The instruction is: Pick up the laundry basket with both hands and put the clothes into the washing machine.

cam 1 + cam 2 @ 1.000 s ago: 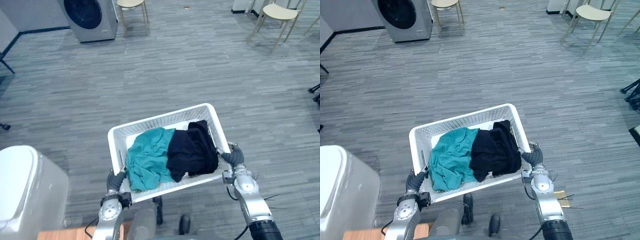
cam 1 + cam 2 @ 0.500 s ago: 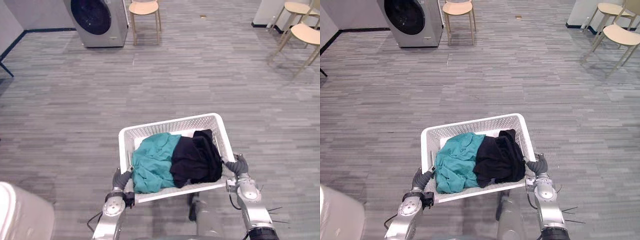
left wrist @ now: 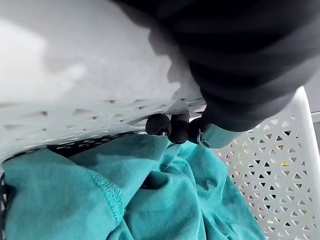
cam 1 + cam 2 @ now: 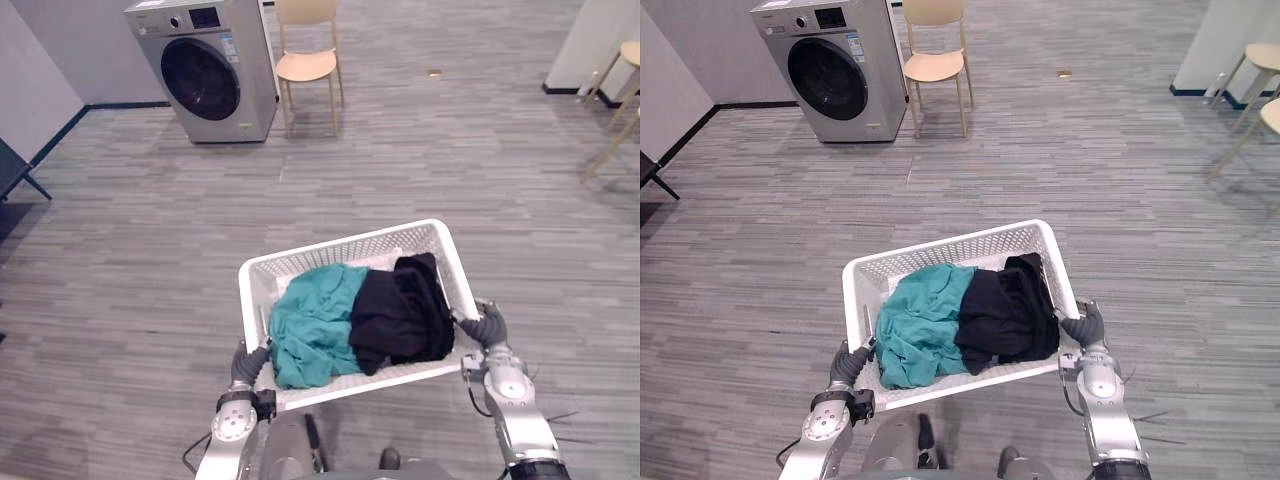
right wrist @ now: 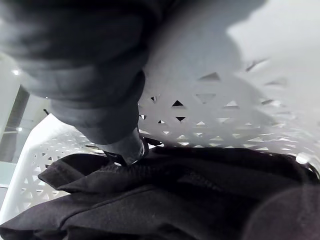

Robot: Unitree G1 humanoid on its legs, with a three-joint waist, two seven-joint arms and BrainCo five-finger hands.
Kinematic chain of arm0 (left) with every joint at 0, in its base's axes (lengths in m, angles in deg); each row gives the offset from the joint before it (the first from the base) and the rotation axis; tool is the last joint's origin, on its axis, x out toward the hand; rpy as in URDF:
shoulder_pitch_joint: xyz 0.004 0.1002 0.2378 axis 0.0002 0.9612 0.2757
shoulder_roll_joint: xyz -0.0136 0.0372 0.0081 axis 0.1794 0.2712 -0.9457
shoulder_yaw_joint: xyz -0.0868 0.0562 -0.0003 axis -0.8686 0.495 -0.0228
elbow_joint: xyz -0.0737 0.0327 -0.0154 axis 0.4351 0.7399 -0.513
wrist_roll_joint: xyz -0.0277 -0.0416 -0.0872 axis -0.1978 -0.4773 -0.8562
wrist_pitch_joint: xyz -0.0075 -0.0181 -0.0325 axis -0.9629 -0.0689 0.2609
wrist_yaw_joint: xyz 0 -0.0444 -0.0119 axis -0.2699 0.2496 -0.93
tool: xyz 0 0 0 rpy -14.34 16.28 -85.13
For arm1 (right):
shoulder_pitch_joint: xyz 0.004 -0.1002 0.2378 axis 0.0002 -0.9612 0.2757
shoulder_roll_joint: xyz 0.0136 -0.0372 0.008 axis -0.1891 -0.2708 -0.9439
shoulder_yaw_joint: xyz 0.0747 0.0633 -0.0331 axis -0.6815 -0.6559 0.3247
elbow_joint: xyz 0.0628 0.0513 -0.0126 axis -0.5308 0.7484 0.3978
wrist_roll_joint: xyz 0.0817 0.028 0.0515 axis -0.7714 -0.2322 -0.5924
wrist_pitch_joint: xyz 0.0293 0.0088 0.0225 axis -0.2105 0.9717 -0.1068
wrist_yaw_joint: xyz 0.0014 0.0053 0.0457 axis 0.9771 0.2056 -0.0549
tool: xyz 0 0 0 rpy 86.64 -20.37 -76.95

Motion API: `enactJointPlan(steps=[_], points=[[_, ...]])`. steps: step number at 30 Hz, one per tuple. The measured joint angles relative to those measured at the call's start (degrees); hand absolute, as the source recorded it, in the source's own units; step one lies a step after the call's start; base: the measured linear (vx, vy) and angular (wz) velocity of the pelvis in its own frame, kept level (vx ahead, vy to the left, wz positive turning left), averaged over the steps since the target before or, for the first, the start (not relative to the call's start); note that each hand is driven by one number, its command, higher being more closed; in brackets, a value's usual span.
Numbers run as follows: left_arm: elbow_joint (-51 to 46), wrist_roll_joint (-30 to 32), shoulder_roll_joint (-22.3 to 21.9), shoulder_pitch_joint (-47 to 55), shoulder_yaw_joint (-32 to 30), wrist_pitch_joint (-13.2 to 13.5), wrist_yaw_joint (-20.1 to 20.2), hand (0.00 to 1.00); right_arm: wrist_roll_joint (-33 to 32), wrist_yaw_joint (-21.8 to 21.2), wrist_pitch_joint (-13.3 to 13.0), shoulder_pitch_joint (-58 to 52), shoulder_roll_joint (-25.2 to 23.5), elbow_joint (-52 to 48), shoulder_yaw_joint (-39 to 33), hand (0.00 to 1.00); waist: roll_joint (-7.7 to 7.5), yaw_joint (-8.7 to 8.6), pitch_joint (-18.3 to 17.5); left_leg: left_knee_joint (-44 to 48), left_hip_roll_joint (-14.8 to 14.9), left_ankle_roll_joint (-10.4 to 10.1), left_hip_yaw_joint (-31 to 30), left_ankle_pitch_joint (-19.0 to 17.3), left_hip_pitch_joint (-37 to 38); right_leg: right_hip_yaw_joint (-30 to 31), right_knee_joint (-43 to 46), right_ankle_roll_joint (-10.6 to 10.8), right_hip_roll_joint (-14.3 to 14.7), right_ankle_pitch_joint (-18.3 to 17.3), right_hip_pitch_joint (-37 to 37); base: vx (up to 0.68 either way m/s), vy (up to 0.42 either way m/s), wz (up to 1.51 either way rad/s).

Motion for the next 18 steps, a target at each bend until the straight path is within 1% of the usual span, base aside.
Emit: enactJointPlan(steps=[1,2,3,4,5,6,7,8,9,10,11,12,13,14,15,16,17,18], points=[[-1.1,0.0,-0.5,0.6,-0.2,0.0,0.0,1.00,0.0,0.0,-0.3,0.7,0.5,0.4,0.4,1.00,1.32,0.54,0.4,-12.0,-0.3,-3.8,-2.2,2.8,-1.0,0.7,-1.5,1.6,0.5,-1.9,3.4,0.65,0.200,-0.22],[-1.2,0.2,-0.5,0.6,-0.2,-0.1,0.0,1.00,-0.1,0.0,-0.3,1.0,0.7,1.3,0.4,1.00,1.51,0.98,0.5,-12.5,0.2,-3.2,-2.1,4.5,-1.5,1.1,-1.7,2.7,0.5,-2.8,5.0,0.81,0.282,-0.29],[-1.1,0.3,-0.1,0.6,-0.2,-0.9,0.0,1.00,-0.1,0.1,-0.3,1.5,0.1,3.6,0.4,1.00,0.13,1.32,0.1,-10.4,-1.5,0.9,-1.4,11.2,-0.5,1.6,-2.4,4.3,-1.6,-4.3,8.2,0.73,0.264,-0.16],[-1.1,0.3,0.2,1.0,-0.2,-1.0,0.0,1.00,-0.1,0.1,-0.3,1.8,-0.1,4.8,0.7,1.00,-2.16,1.15,-0.6,-8.7,-3.9,8.2,-1.9,14.4,-0.1,1.5,-2.1,6.7,-4.4,-5.1,9.9,0.77,0.268,-0.06],[-1.0,0.3,0.1,0.8,-0.2,-1.1,0.0,1.00,-0.1,0.0,-0.3,1.9,-0.1,5.0,0.6,1.00,-3.32,1.01,-0.4,-6.1,-5.0,11.2,-1.4,12.9,-0.5,1.6,-0.4,7.5,-5.9,-5.3,9.8,0.79,0.267,0.07],[-0.6,0.4,0.2,0.7,-0.1,-1.7,0.1,1.00,0.0,-0.1,-0.3,1.9,-0.2,5.4,0.3,1.00,-4.24,1.05,-0.2,-2.1,-5.8,13.0,-0.1,9.1,-0.3,1.9,6.9,9.1,-8.1,-4.8,7.6,0.62,0.232,0.01],[0.1,0.5,0.1,0.7,0.1,-1.8,0.1,1.00,0.2,-0.1,-0.3,1.9,-0.2,5.9,0.2,1.00,-4.47,1.14,-0.2,-0.8,-6.1,13.4,0.5,7.3,0.5,2.1,12.7,10.2,-9.0,-4.3,5.7,0.73,0.285,-0.07],[0.9,0.6,0.3,0.8,0.5,-2.0,0.1,1.00,0.6,-0.2,-0.3,1.8,-0.4,7.3,0.1,1.00,-5.31,1.02,-0.2,-0.6,-7.6,13.6,1.0,3.7,4.0,2.5,28.2,15.1,-11.6,-1.0,0.1,0.68,0.276,-0.07],[1.3,0.8,1.3,0.6,0.9,-2.1,0.1,1.00,0.6,-0.3,-0.3,1.7,-1.1,8.3,-0.1,1.00,-6.41,0.33,-0.1,-2.0,-9.7,13.5,0.7,-0.3,8.3,2.5,44.9,14.3,-15.0,2.0,-6.1,0.79,0.297,0.06],[1.6,1.0,2.0,0.5,0.9,-2.2,0.1,1.00,0.6,-0.3,-0.3,1.7,-1.5,9.0,0.0,1.00,-6.95,-0.47,-0.2,-2.6,-10.7,13.8,0.3,-1.6,10.5,2.2,51.5,12.1,-16.5,0.8,-8.9,0.79,0.253,0.19],[2.3,1.4,2.7,0.4,0.9,-2.6,0.1,1.00,0.7,-0.3,-0.2,1.3,-2.4,10.0,0.0,1.00,-6.75,-1.39,-0.2,-4.6,-11.7,14.1,-0.1,-3.5,15.6,1.3,58.6,7.0,-17.3,-2.5,-13.1,0.65,0.186,0.20],[2.4,1.4,3.2,0.5,0.9,-2.7,0.1,1.00,0.7,-0.3,-0.3,0.6,-2.7,9.9,0.2,1.00,-5.45,-2.25,-0.4,-7.6,-11.7,14.1,-1.0,-4.5,20.5,-1.0,58.7,5.1,-16.1,-5.4,-17.3,0.65,0.155,0.17],[2.3,1.4,3.5,0.4,1.0,-2.6,0.1,1.00,0.7,-0.3,-0.3,0.4,-2.9,9.8,0.3,1.00,-5.16,-2.68,-0.5,-9.2,-11.7,14.0,-1.4,-4.7,22.6,-2.1,57.6,4.7,-15.4,-6.7,-19.5,0.64,0.110,0.26],[2.5,1.3,4.4,-0.4,1.1,-2.6,0.1,1.00,0.7,-0.3,-0.5,0.3,-3.4,9.8,0.1,1.00,-4.83,-3.66,-0.4,-12.8,-11.8,13.9,-2.9,-4.8,26.8,-3.6,52.8,4.1,-13.2,-8.5,-24.0,0.78,0.075,0.52],[3.1,1.4,5.1,-1.5,1.5,-2.6,0.2,1.00,0.5,-0.2,-0.5,0.2,-3.6,9.8,-0.2,1.00,-4.55,-4.44,-0.3,-15.2,-11.5,13.7,-4.8,-4.9,29.8,-4.1,42.5,3.6,-10.5,-8.5,-27.6,0.66,0.011,0.65],[3.5,1.4,5.3,-2.1,1.9,-2.6,0.2,1.00,0.5,-0.2,-0.5,0.2,-3.7,9.8,-0.6,1.00,-4.54,-5.41,-0.3,-16.0,-11.4,13.1,-5.6,-5.2,31.1,-4.2,35.1,4.3,-9.3,-7.2,-28.6,0.66,-0.045,0.90],[4.4,1.4,5.3,-3.0,2.5,-2.6,0.2,1.00,0.5,-0.1,-0.4,0.1,-3.8,9.8,-1.4,1.00,-5.17,-6.39,-0.2,-17.7,-11.7,11.8,-7.1,-5.9,34.4,-3.9,18.8,6.5,-8.5,-1.5,-29.7,0.68,-0.083,0.92],[4.7,1.7,5.5,-3.2,2.9,-2.6,0.2,1.00,0.5,0.0,-0.4,0.0,-3.8,9.7,-1.8,1.00,-6.78,-6.84,-0.3,-19.6,-12.9,9.8,-8.7,-7.1,37.7,-3.0,10.6,8.8,-8.8,2.9,-32.0,0.68,-0.102,0.87]])
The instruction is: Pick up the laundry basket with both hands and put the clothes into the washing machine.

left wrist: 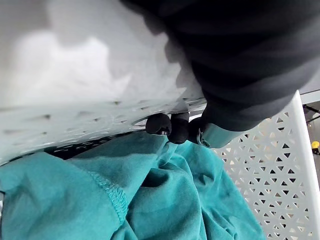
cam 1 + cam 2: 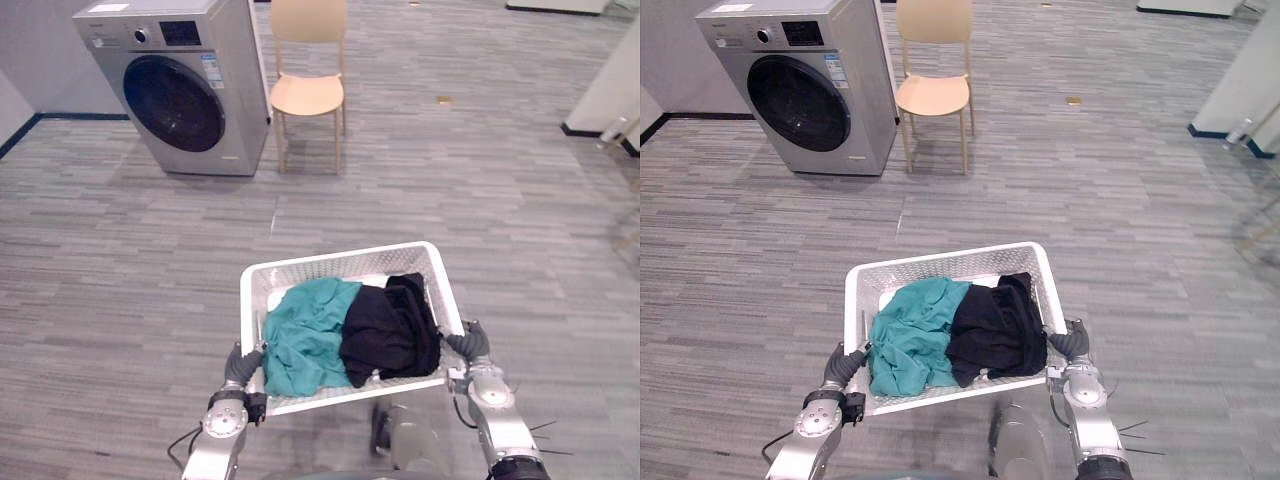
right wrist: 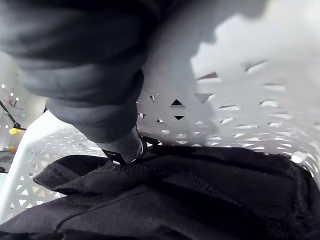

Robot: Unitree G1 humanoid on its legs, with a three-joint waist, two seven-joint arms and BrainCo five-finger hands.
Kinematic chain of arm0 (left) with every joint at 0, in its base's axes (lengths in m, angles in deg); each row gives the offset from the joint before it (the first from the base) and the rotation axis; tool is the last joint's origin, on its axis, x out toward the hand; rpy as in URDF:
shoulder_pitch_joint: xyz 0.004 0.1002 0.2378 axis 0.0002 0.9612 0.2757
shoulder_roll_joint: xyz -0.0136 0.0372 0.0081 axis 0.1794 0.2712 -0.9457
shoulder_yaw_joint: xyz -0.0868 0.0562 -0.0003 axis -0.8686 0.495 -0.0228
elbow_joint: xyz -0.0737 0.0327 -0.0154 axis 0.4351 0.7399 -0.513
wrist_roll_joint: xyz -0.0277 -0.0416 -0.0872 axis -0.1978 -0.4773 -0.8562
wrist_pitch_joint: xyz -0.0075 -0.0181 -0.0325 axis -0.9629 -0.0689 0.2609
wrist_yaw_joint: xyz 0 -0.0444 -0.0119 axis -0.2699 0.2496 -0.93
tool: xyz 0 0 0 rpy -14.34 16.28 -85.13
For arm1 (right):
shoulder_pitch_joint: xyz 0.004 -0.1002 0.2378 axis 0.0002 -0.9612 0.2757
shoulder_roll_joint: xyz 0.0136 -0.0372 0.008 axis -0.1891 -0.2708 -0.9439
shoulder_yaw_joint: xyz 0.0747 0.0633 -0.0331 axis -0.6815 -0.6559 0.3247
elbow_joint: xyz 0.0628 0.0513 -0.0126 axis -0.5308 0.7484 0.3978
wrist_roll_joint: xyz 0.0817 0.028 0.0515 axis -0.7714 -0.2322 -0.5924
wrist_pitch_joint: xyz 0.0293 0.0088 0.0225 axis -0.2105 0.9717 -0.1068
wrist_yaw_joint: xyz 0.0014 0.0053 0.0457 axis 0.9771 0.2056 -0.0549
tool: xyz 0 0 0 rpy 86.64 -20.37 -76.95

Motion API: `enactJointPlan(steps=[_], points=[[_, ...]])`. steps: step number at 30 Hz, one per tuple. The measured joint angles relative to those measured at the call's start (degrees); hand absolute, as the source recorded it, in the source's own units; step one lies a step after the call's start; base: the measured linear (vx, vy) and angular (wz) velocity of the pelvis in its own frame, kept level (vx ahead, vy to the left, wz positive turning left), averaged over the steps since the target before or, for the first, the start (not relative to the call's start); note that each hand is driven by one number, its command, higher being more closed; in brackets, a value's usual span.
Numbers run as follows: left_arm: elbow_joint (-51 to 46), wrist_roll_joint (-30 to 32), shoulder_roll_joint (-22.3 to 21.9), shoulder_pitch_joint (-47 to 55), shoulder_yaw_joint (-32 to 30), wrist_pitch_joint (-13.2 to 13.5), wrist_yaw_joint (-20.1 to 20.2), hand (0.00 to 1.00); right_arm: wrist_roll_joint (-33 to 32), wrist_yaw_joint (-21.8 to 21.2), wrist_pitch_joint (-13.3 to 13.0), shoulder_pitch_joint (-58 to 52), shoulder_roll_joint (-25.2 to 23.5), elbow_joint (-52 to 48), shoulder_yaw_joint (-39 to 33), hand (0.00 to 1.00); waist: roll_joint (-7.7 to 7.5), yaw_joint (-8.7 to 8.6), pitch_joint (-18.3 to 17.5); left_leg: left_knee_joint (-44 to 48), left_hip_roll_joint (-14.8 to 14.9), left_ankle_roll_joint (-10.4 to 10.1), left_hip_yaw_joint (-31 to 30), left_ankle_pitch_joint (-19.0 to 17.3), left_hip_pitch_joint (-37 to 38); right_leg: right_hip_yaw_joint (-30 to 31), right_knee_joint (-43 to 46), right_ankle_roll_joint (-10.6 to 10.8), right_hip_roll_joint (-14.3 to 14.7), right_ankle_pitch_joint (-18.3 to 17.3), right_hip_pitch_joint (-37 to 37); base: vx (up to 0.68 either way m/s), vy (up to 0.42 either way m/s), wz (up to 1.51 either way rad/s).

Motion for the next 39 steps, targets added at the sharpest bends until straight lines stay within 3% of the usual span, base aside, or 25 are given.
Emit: enactJointPlan(steps=[1,2,3,5,6,7,8,9,11,13,15,16,17,19,21,23,25,26,28,32,34,36,37,38,39], points=[[0.1,0.1,0.2,0.1,0.5,0.0,0.0,1.00,0.0,0.0,0.0,-0.6,0.0,-0.4,-0.1,1.00,-0.88,-0.09,-0.2,-0.6,-0.6,-1.3,-0.6,-0.9,2.1,0.1,-1.8,-0.4,-0.5,1.0,-1.1,0.73,-0.138,0.72],[0.3,0.3,0.8,0.8,1.3,0.0,0.2,1.00,0.0,0.0,0.0,-2.7,0.0,-1.2,-0.1,1.00,-2.28,-0.12,-1.0,-0.7,-1.3,-3.2,-2.1,-2.6,6.3,1.6,-2.2,-4.1,-0.3,3.5,-1.5,0.78,-0.159,0.59],[1.9,0.9,-0.4,1.2,1.8,-0.1,0.4,1.00,0.0,0.1,0.1,-4.4,0.4,-1.3,-0.5,1.00,0.61,0.00,-2.9,1.3,1.3,-3.3,-3.0,-3.4,7.9,2.5,1.9,-7.9,2.0,11.1,-1.4,1.00,-0.209,0.47],[2.0,1.3,-1.8,2.0,1.9,-0.1,0.4,1.00,0.0,0.0,0.4,-4.8,0.9,-1.3,-0.5,1.00,4.29,0.15,-4.1,10.7,5.6,-3.5,-3.0,-3.3,5.3,1.0,5.8,-9.2,4.4,10.5,-1.0,0.90,-0.229,0.18],[2.0,1.3,-2.4,1.6,1.6,0.0,0.4,1.00,0.0,0.0,0.6,-5.0,1.3,-2.8,-0.5,1.00,7.19,0.00,-3.3,28.5,9.6,-9.1,-2.9,1.0,-2.0,-0.9,8.1,-10.5,6.9,5.5,1.5,0.75,-0.226,0.12],[2.0,1.3,-2.8,1.7,1.1,0.0,0.5,1.00,0.0,0.0,0.6,-5.2,1.4,-3.7,-0.4,1.00,7.61,0.01,-2.8,36.1,11.0,-11.3,-2.9,6.6,-5.3,-1.2,8.4,-11.3,7.7,4.0,3.1,0.74,-0.210,0.01],[2.0,1.3,-3.6,2.2,0.1,0.0,0.8,1.00,0.0,0.0,0.9,-5.2,1.5,-4.5,0.1,1.00,7.77,0.36,-2.5,46.1,12.9,-14.2,-2.9,18.2,-9.8,-1.1,8.0,-11.7,8.9,2.0,5.9,0.57,-0.145,-0.09],[1.6,1.3,-3.9,2.6,0.0,0.1,0.9,1.00,0.0,0.2,1.3,-5.6,1.6,-5.8,0.2,1.00,8.03,0.96,-2.2,58.7,16.9,-12.9,-1.1,16.3,-15.9,-1.5,6.4,-12.3,10.7,0.1,10.7,0.83,-0.175,-0.18],[0.4,1.2,-3.7,2.8,-0.1,0.1,1.0,1.00,0.0,0.5,1.5,-6.4,1.5,-8.2,0.3,1.00,6.58,2.28,-0.9,65.8,19.3,-7.4,2.4,10.2,-22.2,-0.5,2.8,-13.1,11.8,-2.4,18.9,0.73,-0.132,-0.17],[-2.2,1.1,-3.8,3.0,-0.2,0.8,1.1,1.00,0.0,1.2,1.7,-6.7,1.6,-11.9,0.1,1.00,5.24,3.65,-0.5,58.8,19.1,-5.1,6.9,3.8,-30.6,0.9,-4.1,-12.5,11.7,-3.1,26.7,0.61,-0.057,-0.15],[-3.4,1.2,-3.9,2.8,-0.4,1.2,1.1,1.00,-0.1,1.2,1.6,-5.6,1.6,-12.5,-0.3,1.00,4.43,4.51,0.0,42.2,16.4,-4.8,7.8,2.8,-35.2,1.9,-7.5,-11.3,10.8,-4.1,30.8,0.54,0.055,-0.12],[-3.4,1.2,-4.0,2.6,-0.4,1.2,1.2,1.00,-0.1,1.2,1.6,-5.1,1.7,-12.0,-0.4,1.00,4.35,4.82,0.0,34.1,14.6,-6.0,7.1,3.7,-35.4,2.3,-8.4,-10.9,10.1,-4.6,32.1,0.72,0.135,-0.27],[-3.6,1.2,-4.4,2.9,-0.5,1.2,1.2,1.00,-0.1,1.2,1.6,-4.5,2.0,-11.0,-0.4,1.00,4.05,5.39,0.3,17.9,12.1,-10.3,4.9,6.7,-35.4,3.3,-10.1,-9.7,9.0,-5.7,34.8,0.48,0.129,-0.40],[-3.7,1.4,-4.9,2.9,-0.5,0.7,1.2,1.00,-0.1,1.2,1.5,-3.6,2.7,-9.1,-0.3,1.00,5.47,6.52,0.7,11.0,12.8,-13.0,3.4,11.1,-37.1,5.1,-11.8,-7.4,8.9,-8.1,38.5,0.61,0.235,-0.47],[-3.6,2.5,-4.9,3.0,-0.5,-0.8,1.2,1.00,-0.1,1.2,1.5,-2.5,2.5,-5.0,-0.3,1.00,3.88,6.40,-0.2,14.9,9.6,-6.9,4.1,19.0,-35.7,6.1,-10.4,-4.3,4.3,-10.1,42.2,0.74,0.319,-0.24],[-3.0,3.1,-4.7,2.9,-0.3,-0.9,1.3,1.00,-0.2,1.1,1.5,-2.5,2.4,-4.3,-0.4,1.00,2.24,6.39,-0.3,19.5,7.7,-2.4,6.7,14.6,-35.1,7.1,1.9,-2.0,0.4,-11.5,37.8,0.77,0.304,-0.15],[-2.1,3.1,-4.0,2.6,-0.1,-1.2,1.9,1.00,0.0,0.7,1.6,-2.0,2.0,-2.4,-0.6,1.00,0.50,6.38,0.1,19.7,5.5,-1.2,8.5,10.1,-30.7,7.8,24.2,3.3,-3.6,-7.6,29.5,0.65,0.267,-0.17],[-1.6,3.2,-2.8,2.5,0.0,-1.6,2.2,1.00,0.2,0.4,1.6,-1.6,1.1,-0.5,-0.8,1.00,-0.64,5.40,0.2,17.5,3.6,-0.6,8.6,8.1,-25.8,6.3,38.2,2.4,-7.4,-4.8,24.4,0.50,0.173,0.04],[-0.5,3.2,-2.0,3.0,-0.1,-1.9,2.1,1.00,0.6,0.0,1.7,-1.6,0.5,1.2,-0.1,1.00,0.31,4.45,-0.1,12.5,3.0,0.0,8.8,6.3,-17.2,1.6,47.4,-4.1,-9.2,-8.4,19.5,0.66,0.217,-0.12],[-0.6,3.0,1.0,1.1,-0.2,-1.7,2.1,1.00,1.0,0.1,1.5,0.0,-0.5,1.3,0.9,1.00,1.41,2.91,-0.4,3.3,3.5,-1.3,9.0,5.6,-6.3,-4.6,29.3,-6.2,-3.3,-11.9,5.7,0.57,0.090,-0.06],[-0.1,3.0,0.9,0.9,-0.2,-1.7,2.1,1.00,1.0,0.1,1.5,0.0,-0.5,1.3,0.7,1.00,1.40,1.97,-0.4,2.2,3.8,-4.3,9.0,3.8,-2.4,-4.1,8.8,-5.4,0.6,-4.4,3.9,0.55,-0.036,0.21],[0.9,3.0,1.1,0.9,-0.2,-1.7,2.2,1.00,1.1,0.1,1.7,-0.1,-0.5,1.3,0.9,1.00,-0.49,0.86,-1.1,-0.2,1.8,-6.7,7.5,2.2,2.7,-0.8,-3.6,-3.9,1.5,2.2,1.5,0.73,-0.105,0.48],[1.9,3.1,0.7,1.0,-0.1,-1.6,2.2,1.00,1.2,0.0,1.7,-0.6,0.1,1.4,1.0,1.00,-0.22,0.11,-1.5,-0.4,1.5,-7.8,5.8,0.7,5.9,1.6,-0.8,-7.5,1.8,9.1,1.0,0.66,-0.094,0.46],[2.5,3.1,-0.1,1.1,0.0,-1.6,2.2,1.00,1.3,0.0,1.8,-1.0,0.3,1.4,0.9,1.00,0.74,0.15,-2.1,-0.1,2.5,-7.9,5.3,0.6,6.7,2.0,0.8,-8.6,2.5,12.0,0.8,0.73,-0.133,0.15],[2.9,3.1,-1.5,1.4,-0.1,-1.6,2.1,1.00,1.3,-0.1,1.9,-1.1,1.2,1.4,0.9,1.00,3.58,0.94,-3.1,3.5,5.5,-7.9,4.7,0.6,6.0,1.5,2.6,-9.7,4.2,12.5,0.9,0.60,-0.133,-0.13]])
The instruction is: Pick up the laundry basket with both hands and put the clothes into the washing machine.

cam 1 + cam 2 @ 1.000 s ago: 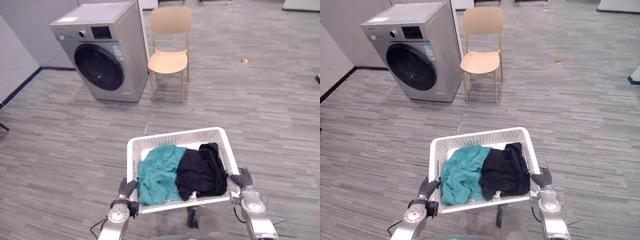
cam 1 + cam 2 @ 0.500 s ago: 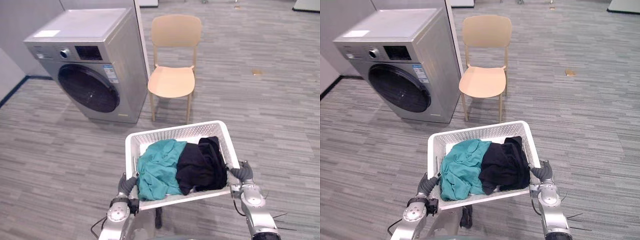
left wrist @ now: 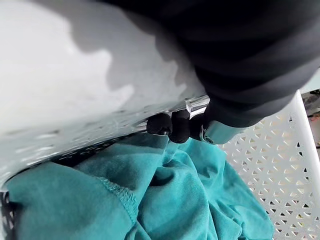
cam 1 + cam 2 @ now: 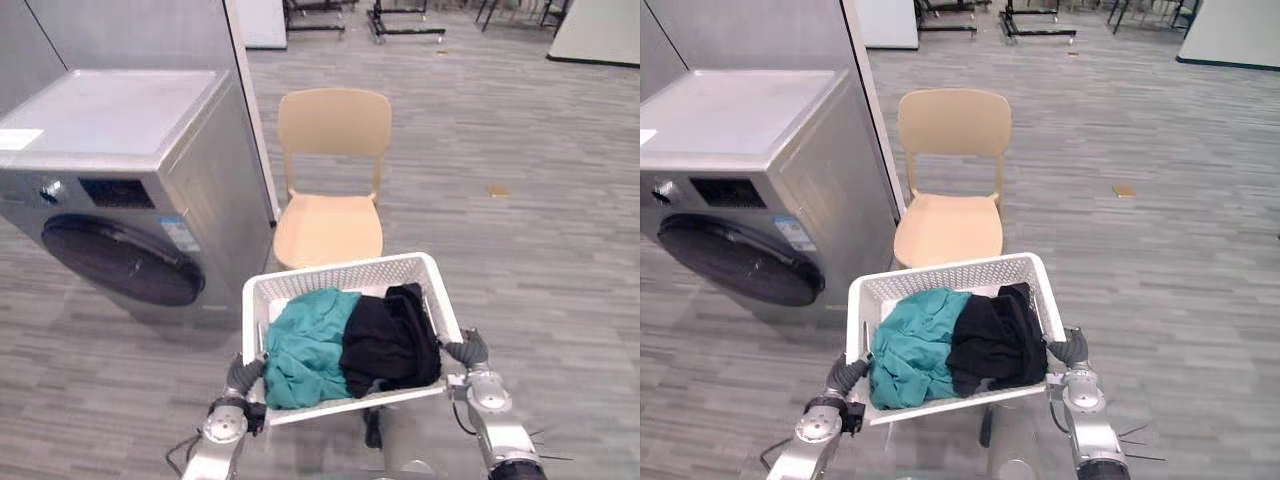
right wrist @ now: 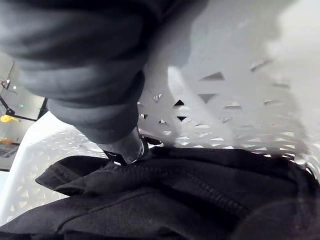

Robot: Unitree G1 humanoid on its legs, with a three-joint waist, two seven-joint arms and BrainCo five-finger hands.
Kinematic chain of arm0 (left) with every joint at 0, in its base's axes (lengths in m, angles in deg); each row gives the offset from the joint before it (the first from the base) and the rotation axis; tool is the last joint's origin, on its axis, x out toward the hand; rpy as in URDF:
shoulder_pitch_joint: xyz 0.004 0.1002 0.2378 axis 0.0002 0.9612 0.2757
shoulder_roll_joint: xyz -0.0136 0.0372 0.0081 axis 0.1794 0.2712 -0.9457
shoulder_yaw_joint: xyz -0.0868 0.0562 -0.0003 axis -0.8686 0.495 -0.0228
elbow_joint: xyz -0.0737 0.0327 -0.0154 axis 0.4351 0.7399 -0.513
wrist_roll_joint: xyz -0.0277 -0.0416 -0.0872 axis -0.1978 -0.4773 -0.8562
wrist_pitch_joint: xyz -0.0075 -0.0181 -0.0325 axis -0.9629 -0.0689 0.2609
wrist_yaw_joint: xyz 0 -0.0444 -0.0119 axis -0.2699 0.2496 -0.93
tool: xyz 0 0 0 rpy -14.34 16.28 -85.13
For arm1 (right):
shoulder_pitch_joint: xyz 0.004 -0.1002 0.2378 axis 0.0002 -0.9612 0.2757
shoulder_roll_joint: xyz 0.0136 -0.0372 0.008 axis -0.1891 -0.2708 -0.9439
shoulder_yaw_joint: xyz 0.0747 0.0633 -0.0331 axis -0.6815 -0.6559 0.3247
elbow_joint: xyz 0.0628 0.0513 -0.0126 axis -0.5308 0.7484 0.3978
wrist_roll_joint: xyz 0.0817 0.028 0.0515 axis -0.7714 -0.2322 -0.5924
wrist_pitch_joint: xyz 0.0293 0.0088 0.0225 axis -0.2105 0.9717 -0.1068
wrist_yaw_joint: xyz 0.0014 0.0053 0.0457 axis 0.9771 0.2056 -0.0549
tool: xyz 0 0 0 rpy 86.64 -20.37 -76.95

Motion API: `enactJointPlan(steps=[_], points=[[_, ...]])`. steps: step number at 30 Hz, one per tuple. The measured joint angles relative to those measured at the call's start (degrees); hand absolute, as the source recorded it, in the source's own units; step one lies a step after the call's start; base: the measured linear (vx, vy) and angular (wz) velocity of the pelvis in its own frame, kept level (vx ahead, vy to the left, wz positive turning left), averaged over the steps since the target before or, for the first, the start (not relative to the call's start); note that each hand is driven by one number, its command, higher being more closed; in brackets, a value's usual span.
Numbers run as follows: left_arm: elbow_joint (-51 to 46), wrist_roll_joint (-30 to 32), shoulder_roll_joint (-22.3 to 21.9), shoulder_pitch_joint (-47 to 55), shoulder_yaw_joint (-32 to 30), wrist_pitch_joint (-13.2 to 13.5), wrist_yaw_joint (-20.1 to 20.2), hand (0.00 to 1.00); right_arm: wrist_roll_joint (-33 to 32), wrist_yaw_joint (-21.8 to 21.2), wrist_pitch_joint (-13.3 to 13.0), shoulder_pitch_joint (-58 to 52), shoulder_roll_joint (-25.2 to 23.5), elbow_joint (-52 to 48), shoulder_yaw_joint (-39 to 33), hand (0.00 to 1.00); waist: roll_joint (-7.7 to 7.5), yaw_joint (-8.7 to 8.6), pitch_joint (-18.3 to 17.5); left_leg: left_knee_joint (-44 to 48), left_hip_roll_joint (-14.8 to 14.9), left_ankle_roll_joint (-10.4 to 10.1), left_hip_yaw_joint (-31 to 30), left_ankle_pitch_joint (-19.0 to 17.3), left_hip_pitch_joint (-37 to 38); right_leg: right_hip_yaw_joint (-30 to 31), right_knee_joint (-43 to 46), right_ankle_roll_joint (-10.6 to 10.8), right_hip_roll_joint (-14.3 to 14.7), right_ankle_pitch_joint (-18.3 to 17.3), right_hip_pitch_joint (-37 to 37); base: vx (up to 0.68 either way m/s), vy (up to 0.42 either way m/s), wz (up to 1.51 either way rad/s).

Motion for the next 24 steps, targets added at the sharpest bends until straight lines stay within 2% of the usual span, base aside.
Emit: enactJointPlan(steps=[1,2,3,4,5,6,7,8,9,10,12,13,14,15,16,18,20,22,24], points=[[0.0,0.0,-0.7,0.0,0.0,0.1,0.0,1.00,0.0,0.0,0.0,0.2,0.3,0.0,0.0,1.00,1.09,0.29,-0.2,3.7,1.4,0.0,-0.4,0.0,-1.5,-0.7,0.4,-0.6,0.9,-1.0,0.5,0.70,-0.223,-0.02],[0.4,0.1,-1.2,-0.6,0.0,0.4,0.0,1.00,-0.1,0.0,0.0,0.2,0.6,-0.1,-0.2,1.00,3.04,-0.23,0.5,14.9,4.2,-2.0,-1.6,1.5,-5.6,-2.5,0.7,-1.2,2.5,-3.3,2.8,0.63,-0.235,0.17],[0.8,0.1,-1.9,-0.7,-0.4,0.4,0.0,1.00,-0.1,0.0,0.2,0.2,0.8,-0.1,-0.2,1.00,4.25,-0.41,1.4,28.2,7.2,-3.3,-2.0,8.1,-10.4,-3.3,0.5,-1.9,4.2,-5.5,6.5,0.61,-0.231,0.13],[1.1,0.1,-2.1,-0.4,-0.8,0.4,0.0,1.00,-0.1,0.0,0.3,0.1,0.8,-0.1,0.0,1.00,4.44,-0.12,1.5,34.4,8.5,-4.2,-2.0,14.4,-12.7,-3.2,-0.2,-2.2,4.8,-6.4,8.7,0.71,-0.203,-0.12],[1.2,0.1,-2.3,0.3,-0.9,0.5,0.0,1.00,-0.1,0.0,0.3,-0.3,0.8,-0.8,0.2,1.00,4.72,0.83,1.7,46.5,11.9,-4.8,-1.6,15.7,-17.4,-2.9,-3.0,-2.3,6.3,-7.5,13.3,0.65,-0.138,-0.21],[1.2,0.0,-2.3,0.3,-0.9,1.2,-0.1,1.00,-0.1,0.2,0.3,-1.0,0.9,-2.4,0.0,1.00,4.82,1.23,1.9,54.4,14.0,-3.8,-0.9,11.8,-22.6,-2.7,-5.9,-2.5,7.1,-8.1,17.5,0.54,-0.102,-0.17],[1.0,0.0,-2.3,0.3,-1.0,1.5,-0.1,1.00,-0.1,0.2,0.3,-1.1,1.0,-3.0,0.0,1.00,4.36,1.44,2.2,55.7,14.2,-2.9,-0.5,9.6,-24.7,-2.4,-7.1,-2.6,7.2,-8.4,19.2,0.46,-0.050,-0.16],[0.9,-0.1,-2.3,0.1,-1.0,2.1,-0.1,1.00,-0.1,0.2,0.3,-1.2,1.1,-4.2,-0.1,1.00,3.83,2.40,2.5,54.6,14.3,-1.7,0.7,5.5,-28.2,-1.5,-9.2,-2.7,7.1,-8.5,21.9,0.42,-0.019,-0.20],[0.7,-0.2,-2.4,-0.1,-1.0,2.4,-0.1,1.00,-0.2,0.2,0.3,-1.0,1.3,-4.7,-0.2,1.00,3.79,2.64,2.5,50.1,14.1,-1.2,1.6,2.6,-31.3,-1.2,-11.1,-2.6,7.0,-8.5,23.8,0.50,-0.006,-0.18],[0.7,-0.2,-2.5,-0.2,-1.0,2.4,-0.1,1.00,-0.2,0.2,0.3,-0.9,1.4,-4.6,-0.2,1.00,3.79,2.64,2.5,46.4,13.6,-0.9,1.7,1.7,-32.4,-1.2,-11.7,-2.5,6.8,-8.5,24.4,0.38,0.059,-0.06],[0.7,-0.2,-2.4,-0.5,-1.0,2.3,0.0,1.00,-0.2,0.3,0.3,-0.4,1.5,-3.7,-0.3,1.00,2.90,2.71,3.1,26.2,9.5,-0.4,0.6,1.2,-34.0,-0.2,-12.1,-0.7,4.5,-9.5,25.2,0.32,0.121,-0.08],[0.9,-0.2,-2.5,-0.4,-1.0,2.3,0.0,1.00,-0.2,0.3,0.3,-0.3,1.6,-3.2,-0.3,1.00,2.96,2.56,3.1,20.0,8.2,-1.2,-1.0,2.1,-33.6,0.0,-12.0,-0.2,4.0,-9.7,25.2,0.25,0.158,-0.19],[1.4,-0.1,-3.1,-0.4,-0.7,2.2,0.1,1.00,-0.3,0.0,0.1,-0.3,1.7,-1.8,-1.2,1.00,4.30,2.61,3.0,10.1,7.4,-1.3,-3.5,9.8,-32.4,0.0,-12.4,1.4,4.5,-10.3,25.9,0.22,0.178,-0.13],[2.7,-0.1,-3.6,-1.1,-0.5,2.2,0.1,1.00,-0.2,0.1,0.0,0.0,1.5,0.0,-2.0,1.00,5.17,2.50,3.4,8.7,7.3,-0.4,-4.5,12.9,-31.6,0.3,-12.7,2.5,4.8,-10.9,26.9,0.24,0.201,-0.09],[4.0,0.0,-2.9,-1.5,-0.4,2.0,0.1,1.00,-0.2,0.2,0.2,-0.1,0.5,1.4,-2.2,1.00,3.47,2.44,3.6,5.8,5.4,-0.2,-4.3,13.6,-29.6,0.5,-12.7,3.5,2.7,-11.4,27.2,0.19,0.166,0.04],[5.2,0.0,-1.4,-2.2,0.2,1.9,0.2,1.00,-0.2,0.2,0.2,-0.1,0.1,2.4,-1.7,1.00,1.79,2.25,3.3,0.5,3.3,0.9,-3.4,15.4,-28.7,0.5,-12.7,4.6,0.8,-11.8,25.9,0.14,0.119,0.09],[6.4,0.0,-0.7,-3.8,0.4,1.6,0.1,1.00,-0.2,0.4,0.2,0.9,-0.1,3.2,-1.7,1.00,0.93,2.51,3.7,-3.4,1.8,1.8,-2.6,17.3,-28.9,1.1,-13.0,5.6,-0.4,-11.5,23.7,0.11,0.108,-0.04],[7.3,-0.1,0.3,-6.7,0.4,1.4,-0.2,1.00,-0.4,1.4,0.2,4.6,-0.1,6.1,-1.2,1.00,0.68,2.46,4.9,-6.4,0.8,2.5,-1.4,18.7,-29.9,2.0,-13.3,6.3,-1.4,-10.8,20.9,0.07,0.120,-0.18],[7.7,-0.2,1.3,-11.6,0.3,1.3,-1.5,1.00,-1.6,2.2,0.2,9.0,-0.1,7.1,-1.2,1.00,0.64,2.52,7.8,-5.8,0.8,2.8,-0.6,18.9,-32.7,2.9,-11.6,6.4,-1.8,-10.7,17.3,0.00,0.086,-0.20]])
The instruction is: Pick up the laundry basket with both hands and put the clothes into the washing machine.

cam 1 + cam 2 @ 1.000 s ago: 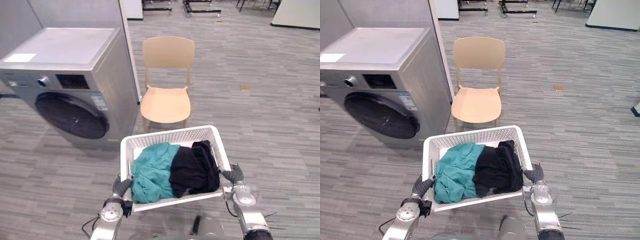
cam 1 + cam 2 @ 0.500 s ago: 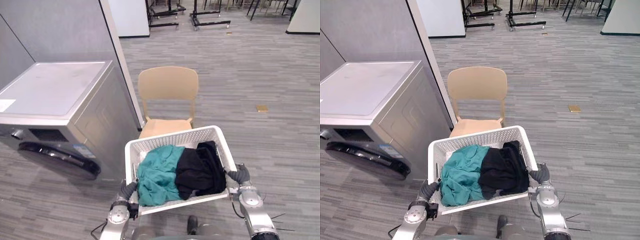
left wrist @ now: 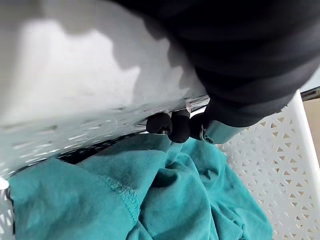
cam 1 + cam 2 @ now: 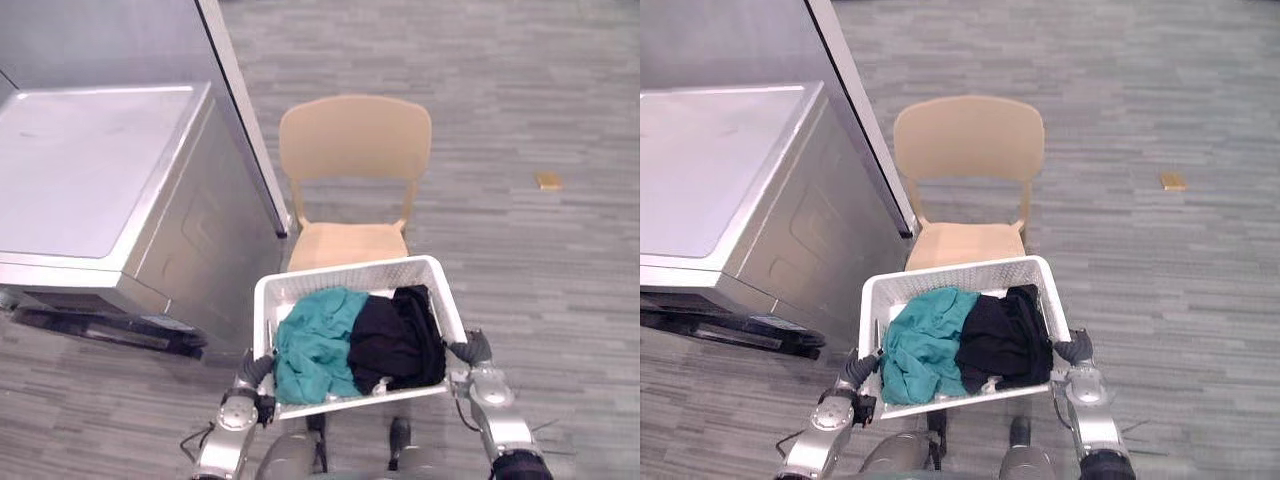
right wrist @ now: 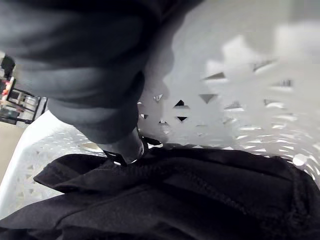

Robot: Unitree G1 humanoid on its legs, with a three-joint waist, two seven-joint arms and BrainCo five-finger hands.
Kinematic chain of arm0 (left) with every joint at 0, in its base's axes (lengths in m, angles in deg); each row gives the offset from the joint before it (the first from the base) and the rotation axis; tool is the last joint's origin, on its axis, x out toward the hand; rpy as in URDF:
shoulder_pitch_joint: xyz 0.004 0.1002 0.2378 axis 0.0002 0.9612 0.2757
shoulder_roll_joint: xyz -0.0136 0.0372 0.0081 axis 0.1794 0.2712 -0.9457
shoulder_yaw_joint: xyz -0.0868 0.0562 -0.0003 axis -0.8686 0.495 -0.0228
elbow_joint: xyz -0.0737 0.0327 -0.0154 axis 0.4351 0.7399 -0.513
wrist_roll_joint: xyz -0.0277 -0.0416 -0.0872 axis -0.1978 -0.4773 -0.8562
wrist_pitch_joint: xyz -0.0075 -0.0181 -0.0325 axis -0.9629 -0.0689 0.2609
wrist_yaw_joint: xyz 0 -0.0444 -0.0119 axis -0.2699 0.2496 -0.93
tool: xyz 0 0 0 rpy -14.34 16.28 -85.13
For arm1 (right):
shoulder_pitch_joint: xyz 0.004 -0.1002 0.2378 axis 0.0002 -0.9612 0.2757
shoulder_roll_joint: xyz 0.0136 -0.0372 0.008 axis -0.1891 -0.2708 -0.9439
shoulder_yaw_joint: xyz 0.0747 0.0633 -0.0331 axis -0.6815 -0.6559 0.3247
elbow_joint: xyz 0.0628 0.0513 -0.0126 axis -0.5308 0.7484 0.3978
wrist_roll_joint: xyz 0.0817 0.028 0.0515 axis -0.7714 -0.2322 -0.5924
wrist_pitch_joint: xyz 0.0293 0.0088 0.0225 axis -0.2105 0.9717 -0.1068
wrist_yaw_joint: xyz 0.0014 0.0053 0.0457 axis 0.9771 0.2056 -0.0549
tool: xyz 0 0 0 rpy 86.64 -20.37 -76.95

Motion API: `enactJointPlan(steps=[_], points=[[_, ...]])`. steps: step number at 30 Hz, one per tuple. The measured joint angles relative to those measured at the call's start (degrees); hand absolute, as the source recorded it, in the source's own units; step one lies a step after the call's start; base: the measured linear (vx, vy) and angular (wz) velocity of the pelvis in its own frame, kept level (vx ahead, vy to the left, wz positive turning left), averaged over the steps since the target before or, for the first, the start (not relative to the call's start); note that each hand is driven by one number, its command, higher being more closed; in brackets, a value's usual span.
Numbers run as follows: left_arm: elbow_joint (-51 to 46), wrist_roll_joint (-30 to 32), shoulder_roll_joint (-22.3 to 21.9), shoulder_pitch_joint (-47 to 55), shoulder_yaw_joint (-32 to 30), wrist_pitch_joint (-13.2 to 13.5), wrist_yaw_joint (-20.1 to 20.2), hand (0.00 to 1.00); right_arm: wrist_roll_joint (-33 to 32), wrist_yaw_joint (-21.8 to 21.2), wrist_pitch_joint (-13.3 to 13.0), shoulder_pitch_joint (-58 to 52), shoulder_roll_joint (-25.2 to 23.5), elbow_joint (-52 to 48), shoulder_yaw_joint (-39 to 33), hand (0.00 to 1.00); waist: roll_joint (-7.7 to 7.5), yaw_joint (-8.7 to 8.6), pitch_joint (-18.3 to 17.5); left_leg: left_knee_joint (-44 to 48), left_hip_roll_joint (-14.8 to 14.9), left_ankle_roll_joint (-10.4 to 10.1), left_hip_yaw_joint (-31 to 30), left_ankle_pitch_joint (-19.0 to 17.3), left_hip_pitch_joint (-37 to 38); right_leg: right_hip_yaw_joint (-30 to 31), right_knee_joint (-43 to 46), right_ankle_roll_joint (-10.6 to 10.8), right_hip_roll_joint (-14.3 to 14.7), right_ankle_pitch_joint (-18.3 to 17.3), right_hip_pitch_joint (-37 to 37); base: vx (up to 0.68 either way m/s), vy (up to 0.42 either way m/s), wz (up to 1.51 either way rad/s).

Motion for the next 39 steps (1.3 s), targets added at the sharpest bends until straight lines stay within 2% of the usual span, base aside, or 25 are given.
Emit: enactJointPlan(steps=[2,5,10,11,12,17,20,29,32,35,39], points=[[0.9,-0.6,1.4,-6.5,0.0,0.0,-1.9,1.00,-0.9,1.5,-0.2,5.2,0.5,0.1,0.0,1.00,-0.23,0.00,2.0,2.0,0.2,0.2,0.6,0.2,-5.7,0.6,2.8,0.0,-0.1,0.1,-6.3,-0.08,0.053,-0.16],[2.9,-1.1,3.4,-18.0,-0.2,0.0,-5.5,1.00,-2.5,4.4,-0.5,14.4,1.9,0.7,-0.1,1.00,-1.10,0.38,7.1,5.3,0.6,0.6,1.5,0.4,-12.1,1.7,7.4,0.0,-0.6,0.1,-13.9,-0.08,0.035,-0.14],[5.9,-2.2,5.4,-31.5,-0.8,0.4,-9.8,1.00,-4.9,9.0,-0.6,24.1,3.4,0.7,-0.5,1.00,-1.14,1.47,10.1,8.9,1.1,0.6,2.5,0.4,-19.3,1.6,12.9,0.0,-1.1,0.0,-22.4,-0.09,0.016,-0.07],[7.1,-2.2,6.1,-35.0,-1.6,0.6,-10.7,1.00,-5.6,9.8,-0.8,26.5,3.3,0.7,-0.5,0.00,-1.17,1.55,10.1,9.4,1.3,0.6,2.5,0.3,-21.5,1.5,13.4,-0.4,-1.1,-0.3,-24.5,-0.10,-0.009,0.03],[8.2,-2.6,6.6,-37.8,-2.9,0.8,-11.6,0.00,-6.6,10.7,-1.1,28.9,3.1,0.7,-0.3,0.00,-1.18,1.60,10.2,9.9,1.6,0.4,2.6,0.0,-23.5,1.3,13.8,-0.5,-1.0,-0.3,-26.4,-0.11,-0.012,0.02],[11.0,-3.5,6.3,-44.3,-8.1,0.9,-16.9,0.00,-8.2,12.6,-3.3,34.0,1.7,0.2,0.1,0.00,-1.61,1.45,10.8,12.5,3.0,0.5,2.4,0.0,-27.6,0.1,15.5,-1.0,-0.5,-0.5,-29.5,-0.06,-0.030,0.04],[11.7,-4.5,5.3,-44.5,-11.0,0.4,-18.3,0.00,-9.5,12.9,-4.6,34.6,-0.3,-1.5,0.2,0.00,-2.18,1.41,11.2,12.8,3.5,0.5,2.3,-0.1,-27.8,-0.1,15.5,-1.3,-0.1,-0.6,-29.5,0.01,-0.038,0.00],[6.4,-4.4,5.5,-43.8,-11.9,0.9,-19.1,0.00,-9.8,12.9,-5.3,31.0,-4.5,-8.8,1.7,0.00,-2.77,1.58,11.5,14.6,4.8,0.7,2.7,-0.5,-27.9,-1.5,17.2,-2.4,0.4,-1.7,-28.9,0.01,-0.041,0.04],[1.2,-2.8,6.6,-40.1,-12.2,1.1,-19.5,0.00,-9.7,12.9,-6.8,26.7,-4.9,-13.1,1.4,0.00,-2.93,1.53,11.6,14.4,4.8,0.7,2.9,-0.5,-26.7,-1.5,17.2,-2.4,0.4,-1.8,-27.9,-0.01,-0.034,0.01],[-4.7,-0.8,6.2,-35.0,-14.2,2.6,-19.9,0.00,-8.6,12.8,-8.1,22.3,-4.9,-18.5,1.0,0.00,-2.99,1.50,11.6,14.2,4.8,0.7,3.0,-0.6,-26.0,-1.5,17.2,-2.3,0.3,-2.0,-27.1,0.00,-0.021,0.01],[-14.5,-0.5,2.2,-22.9,-16.3,4.6,-19.6,0.00,-6.3,11.3,-8.8,12.3,-4.8,-24.8,1.0,0.00,-3.02,1.54,11.6,13.3,4.4,0.6,3.0,-1.0,-22.4,-1.7,17.1,-2.3,0.0,-2.9,-23.9,0.02,-0.036,0.05]])
